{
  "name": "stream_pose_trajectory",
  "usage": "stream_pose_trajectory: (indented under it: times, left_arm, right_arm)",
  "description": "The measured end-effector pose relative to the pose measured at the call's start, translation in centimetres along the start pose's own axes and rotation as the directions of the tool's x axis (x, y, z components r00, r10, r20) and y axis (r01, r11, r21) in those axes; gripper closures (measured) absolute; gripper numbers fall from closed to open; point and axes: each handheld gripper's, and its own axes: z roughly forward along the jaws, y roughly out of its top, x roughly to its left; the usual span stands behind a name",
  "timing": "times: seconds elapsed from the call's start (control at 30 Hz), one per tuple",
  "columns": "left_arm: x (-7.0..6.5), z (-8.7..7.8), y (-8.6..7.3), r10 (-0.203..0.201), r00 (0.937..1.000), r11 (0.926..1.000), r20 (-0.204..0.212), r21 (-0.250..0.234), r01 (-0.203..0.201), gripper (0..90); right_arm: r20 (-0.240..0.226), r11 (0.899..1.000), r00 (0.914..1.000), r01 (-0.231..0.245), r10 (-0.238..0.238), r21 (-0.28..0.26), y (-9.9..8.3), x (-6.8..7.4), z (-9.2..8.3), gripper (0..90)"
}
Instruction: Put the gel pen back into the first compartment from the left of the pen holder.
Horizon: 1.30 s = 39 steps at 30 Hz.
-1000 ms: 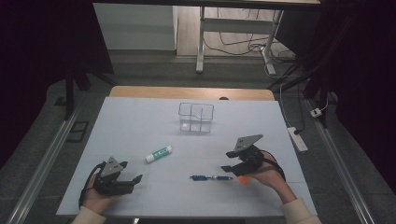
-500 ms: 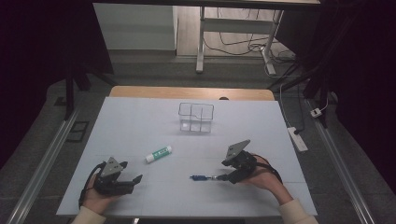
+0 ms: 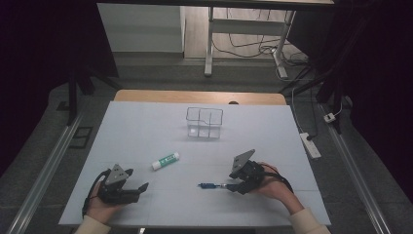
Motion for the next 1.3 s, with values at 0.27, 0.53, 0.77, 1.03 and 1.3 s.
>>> stream_pose_trajectory:
  times: [0.27,0.53,0.77,1.03,1.3]
  left_arm:
    - [0.0,0.0,0.0,0.001,1.0,1.0,0.0,0.001,-0.001,22.0]
    - [0.0,0.0,0.0,0.001,1.0,1.0,0.001,0.0,-0.001,22.0]
    - [0.0,0.0,0.0,0.001,1.0,1.0,-0.001,-0.001,-0.001,22.0]
    - [-0.2,0.0,0.1,0.008,1.0,1.0,-0.003,-0.002,-0.008,22.1]
    - [-1.5,-0.2,1.2,0.069,0.9975,0.9974,-0.015,-0.021,-0.069,22.5]
  right_arm:
    - [-0.014,0.999,0.9998,0.017,-0.017,0.032,-0.1,0.0,0.2,61.0]
    - [-0.023,0.996,0.9979,0.062,-0.061,0.059,0.0,0.3,0.4,75.1]
    - [-0.042,0.994,0.9946,0.097,-0.095,0.048,-0.1,0.3,0.4,79.6]
    - [-0.021,0.998,0.9978,0.063,-0.064,-0.015,0.2,0.2,-0.7,79.7]
    - [-0.007,0.997,1.0,0.003,-0.003,-0.075,0.6,0.0,-1.2,79.7]
